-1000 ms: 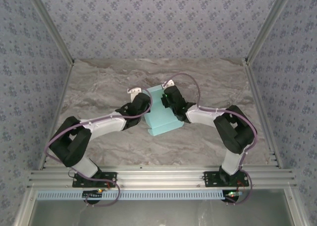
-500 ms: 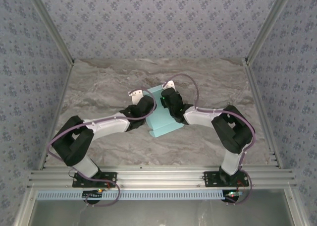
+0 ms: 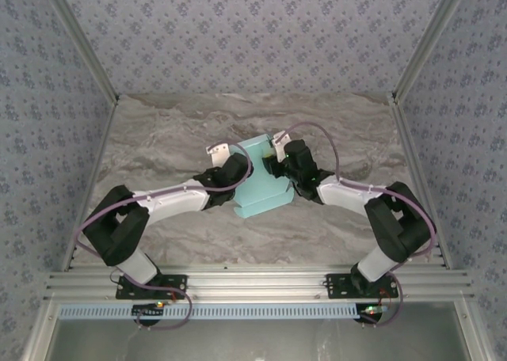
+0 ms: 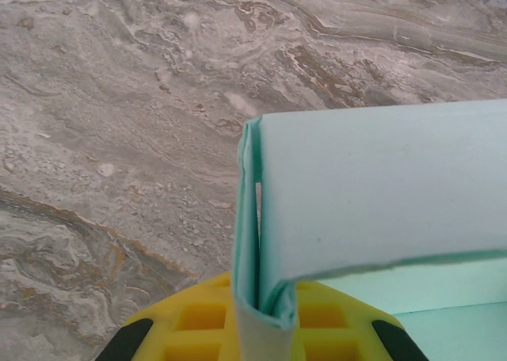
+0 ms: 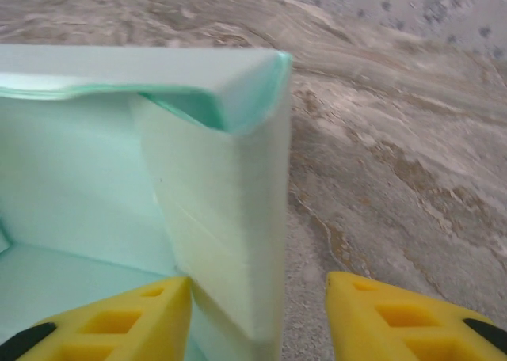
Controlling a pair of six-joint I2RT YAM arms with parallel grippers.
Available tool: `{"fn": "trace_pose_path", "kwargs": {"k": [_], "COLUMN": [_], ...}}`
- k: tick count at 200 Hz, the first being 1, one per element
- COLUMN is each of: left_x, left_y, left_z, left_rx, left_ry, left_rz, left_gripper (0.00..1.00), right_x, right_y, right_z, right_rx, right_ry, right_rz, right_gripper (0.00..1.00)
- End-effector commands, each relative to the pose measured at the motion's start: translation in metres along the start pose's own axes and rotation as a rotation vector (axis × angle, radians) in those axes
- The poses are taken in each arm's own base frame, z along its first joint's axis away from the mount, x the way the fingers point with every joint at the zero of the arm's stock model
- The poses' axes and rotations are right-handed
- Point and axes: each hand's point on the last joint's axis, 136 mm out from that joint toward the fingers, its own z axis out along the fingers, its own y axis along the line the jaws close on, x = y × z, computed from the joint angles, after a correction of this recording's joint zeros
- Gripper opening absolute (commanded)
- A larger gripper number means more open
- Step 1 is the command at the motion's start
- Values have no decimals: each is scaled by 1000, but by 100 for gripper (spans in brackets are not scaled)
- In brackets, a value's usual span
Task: Fold the paper box
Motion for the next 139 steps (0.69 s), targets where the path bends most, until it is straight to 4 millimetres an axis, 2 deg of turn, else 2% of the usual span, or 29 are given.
{"fn": "trace_pose_path", "kwargs": {"k": [1,38,73,139], "left_x": [-17,-15,-11,-5], "left_y": [-5,-5,-8,-16], "left_z": [-6,-6,-4,-2], "left_rx": [-13,-14,0,41], "left_ry": [-28,-21,-7,22], "left_rz": [-23,-28,-28,-49], "left_gripper": [0,0,0,0], "right_x": [-16,-24,-33,-44], "right_y": [6,-8,-20,-19], "right_z": [-12,-12,-6,12], "right_rx": [-72,-14,30,-16], "right_ry": [-43,-47,-68,-65], "right_rz": [-58,-70,-54,-65], "right_gripper": [55,57,55,48]}}
